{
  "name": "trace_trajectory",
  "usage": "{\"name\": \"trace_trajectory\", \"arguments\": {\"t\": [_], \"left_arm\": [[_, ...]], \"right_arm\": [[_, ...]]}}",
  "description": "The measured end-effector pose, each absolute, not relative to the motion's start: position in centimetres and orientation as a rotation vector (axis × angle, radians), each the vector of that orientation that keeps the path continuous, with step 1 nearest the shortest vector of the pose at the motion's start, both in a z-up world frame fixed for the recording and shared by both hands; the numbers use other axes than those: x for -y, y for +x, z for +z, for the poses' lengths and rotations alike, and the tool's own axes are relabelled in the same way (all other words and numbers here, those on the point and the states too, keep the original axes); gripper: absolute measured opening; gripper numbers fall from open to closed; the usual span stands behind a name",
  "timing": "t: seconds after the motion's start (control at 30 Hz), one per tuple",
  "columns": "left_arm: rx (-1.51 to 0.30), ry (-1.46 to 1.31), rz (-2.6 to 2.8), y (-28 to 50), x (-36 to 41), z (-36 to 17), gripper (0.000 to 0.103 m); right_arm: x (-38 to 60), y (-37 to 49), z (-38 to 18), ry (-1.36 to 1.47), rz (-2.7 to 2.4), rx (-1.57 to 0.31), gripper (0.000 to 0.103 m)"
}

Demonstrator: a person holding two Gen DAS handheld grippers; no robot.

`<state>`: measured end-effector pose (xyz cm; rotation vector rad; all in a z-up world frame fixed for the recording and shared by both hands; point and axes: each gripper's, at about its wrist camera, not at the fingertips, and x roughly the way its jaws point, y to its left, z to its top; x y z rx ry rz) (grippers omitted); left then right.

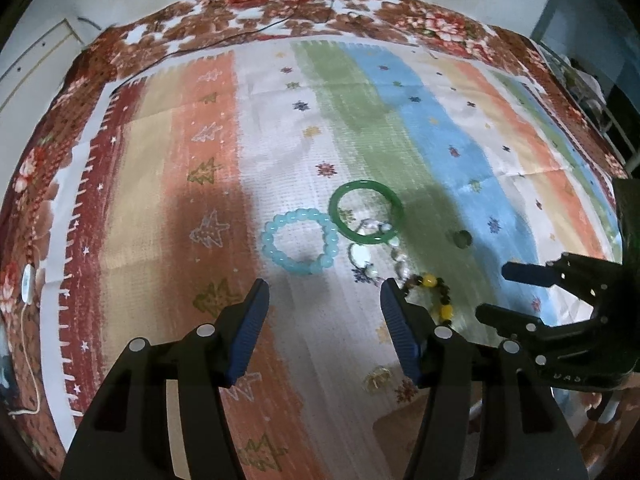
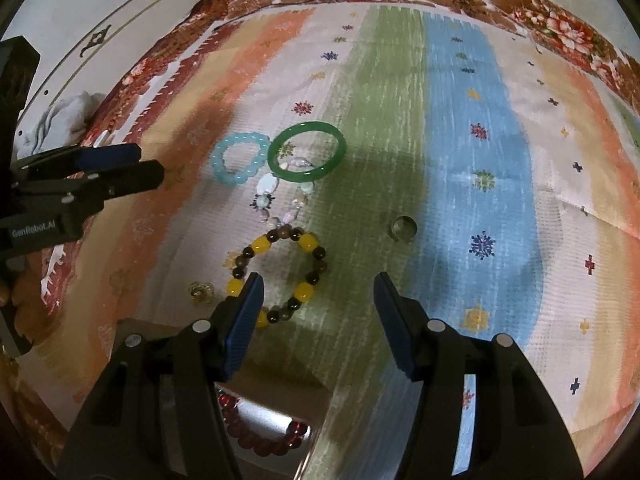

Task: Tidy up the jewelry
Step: 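Withdraw both tools from the box and move toward the remaining bracelets, then grasp the light blue bracelet with the left tool while the right grasps the yellow-black bracelet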

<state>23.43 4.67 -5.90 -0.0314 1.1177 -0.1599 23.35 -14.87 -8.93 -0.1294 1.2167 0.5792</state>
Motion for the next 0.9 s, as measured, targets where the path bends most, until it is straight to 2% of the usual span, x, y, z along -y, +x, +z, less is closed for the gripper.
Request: {"name": "trace_trajectory", "arguments": {"t": [0.9], "left_arm": [[-1.238,-0.039,-0.055,29.1,-6.5,-12.2,0.058]], "right_arm": [[12.5,26.2,-13.0,-0.217,0.612,-1.338,0.058]]}}
